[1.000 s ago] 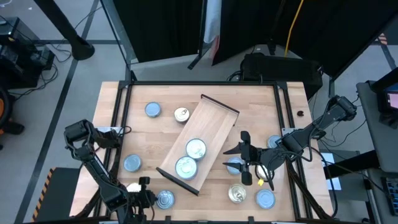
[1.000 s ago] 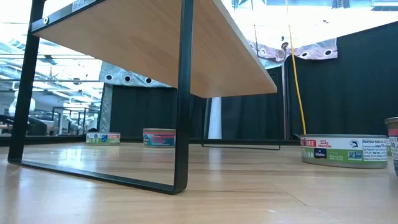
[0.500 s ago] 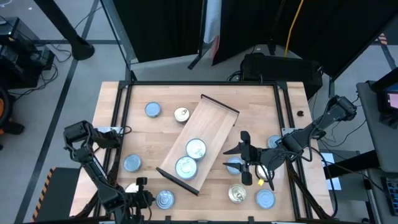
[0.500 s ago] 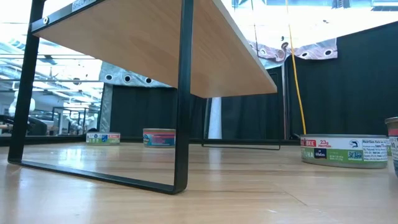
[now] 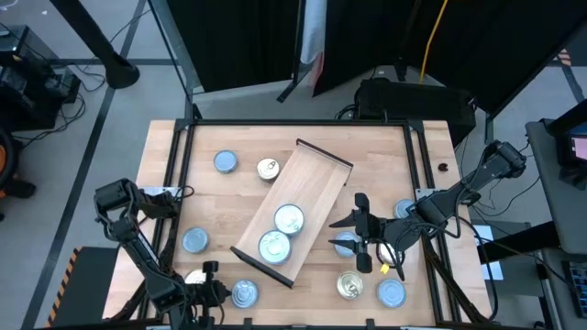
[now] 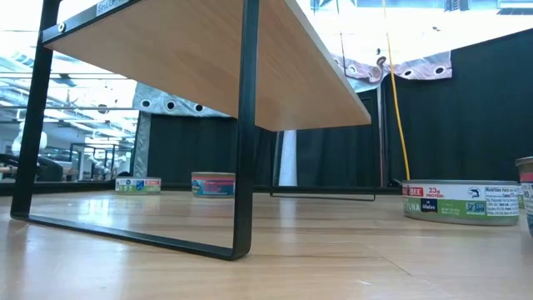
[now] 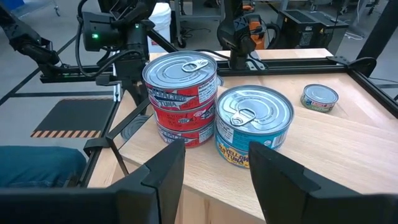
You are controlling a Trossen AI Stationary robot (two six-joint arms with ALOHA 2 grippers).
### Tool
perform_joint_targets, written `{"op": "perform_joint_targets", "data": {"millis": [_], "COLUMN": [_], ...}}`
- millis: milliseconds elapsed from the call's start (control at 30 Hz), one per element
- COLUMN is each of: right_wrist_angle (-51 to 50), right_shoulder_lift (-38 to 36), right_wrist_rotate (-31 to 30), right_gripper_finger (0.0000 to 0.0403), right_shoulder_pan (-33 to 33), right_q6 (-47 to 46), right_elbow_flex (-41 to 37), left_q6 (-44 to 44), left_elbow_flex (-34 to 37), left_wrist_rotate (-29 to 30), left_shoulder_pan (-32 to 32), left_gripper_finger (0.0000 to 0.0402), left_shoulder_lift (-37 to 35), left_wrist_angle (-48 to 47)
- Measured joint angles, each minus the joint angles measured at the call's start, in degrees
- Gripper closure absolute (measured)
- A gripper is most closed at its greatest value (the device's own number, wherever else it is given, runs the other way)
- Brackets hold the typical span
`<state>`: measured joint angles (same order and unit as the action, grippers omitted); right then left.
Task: Stack canned seafood by type on shelf
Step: Stack the light blue tuna can on top of the other light blue tuna can
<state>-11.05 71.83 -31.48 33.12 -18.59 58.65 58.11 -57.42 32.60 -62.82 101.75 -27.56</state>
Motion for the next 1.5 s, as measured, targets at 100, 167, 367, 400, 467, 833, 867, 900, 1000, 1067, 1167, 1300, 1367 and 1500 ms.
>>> {"op": "perform_joint_targets", "data": {"millis": [100, 167, 367, 400, 467, 833, 867, 900, 1000, 1067, 1167, 1300, 1367, 1500], "right_wrist_angle": [0.0, 0.0, 0.0, 0.0, 0.0, 0.0, 0.0, 0.0, 0.0, 0.0, 0.0, 0.0, 0.0, 0.0], "right_shoulder_lift": [0.0, 0.0, 0.0, 0.0, 0.0, 0.0, 0.0, 0.0, 0.0, 0.0, 0.0, 0.0, 0.0, 0.0], "right_wrist_rotate": [0.0, 0.0, 0.0, 0.0, 0.0, 0.1, 0.1, 0.2, 0.3, 0.3, 0.3, 0.3, 0.3, 0.2], "right_gripper_finger": [0.0234, 0.0234, 0.0234, 0.0234, 0.0234, 0.0234, 0.0234, 0.0234, 0.0234, 0.0234, 0.0234, 0.0234, 0.0234, 0.0234], "right_shoulder_pan": [0.0, 0.0, 0.0, 0.0, 0.0, 0.0, 0.0, 0.0, 0.0, 0.0, 0.0, 0.0, 0.0, 0.0], "right_q6": [0.0, 0.0, 0.0, 0.0, 0.0, 0.0, 0.0, 0.0, 0.0, 0.0, 0.0, 0.0, 0.0, -0.2], "right_elbow_flex": [0.0, 0.0, 0.0, 0.0, 0.0, 0.0, 0.0, 0.0, 0.0, 0.0, 0.0, 0.0, 0.0, 0.0], "left_q6": [0.1, 0.1, 0.1, 0.2, 0.5, 5.2, 5.9, 6.2, 6.6, 6.7, 6.7, 8.8, 12.2, 20.6], "left_elbow_flex": [0.3, 0.3, 0.4, 0.4, 0.4, 3.0, 3.8, 4.2, 4.0, 3.1, 0.3, -3.8, -5.8, -8.1], "left_wrist_rotate": [0.5, 0.5, 0.2, 0.1, -0.1, -4.0, -4.2, -4.3, -4.1, -4.1, -2.9, 0.0, 0.5, 0.5], "left_shoulder_pan": [0.0, 0.0, 0.0, 0.0, 0.0, 0.3, 0.2, 0.3, 0.2, 0.2, 0.2, 0.2, 0.1, -0.1], "left_gripper_finger": [0.04, 0.04, 0.04, 0.04, 0.04, 0.04, 0.04, 0.04, 0.04, 0.04, 0.04, 0.04, 0.04, 0.04], "left_shoulder_lift": [0.4, 0.5, 0.5, 0.5, 0.5, 0.8, 0.9, 0.9, 0.8, 0.3, -1.4, -4.7, -6.5, -9.1], "left_wrist_angle": [0.5, 0.5, 0.0, -0.1, -0.2, -2.1, -2.1, -1.8, -3.1, -6.4, -12.2, -21.7, -26.6, -32.7]}}
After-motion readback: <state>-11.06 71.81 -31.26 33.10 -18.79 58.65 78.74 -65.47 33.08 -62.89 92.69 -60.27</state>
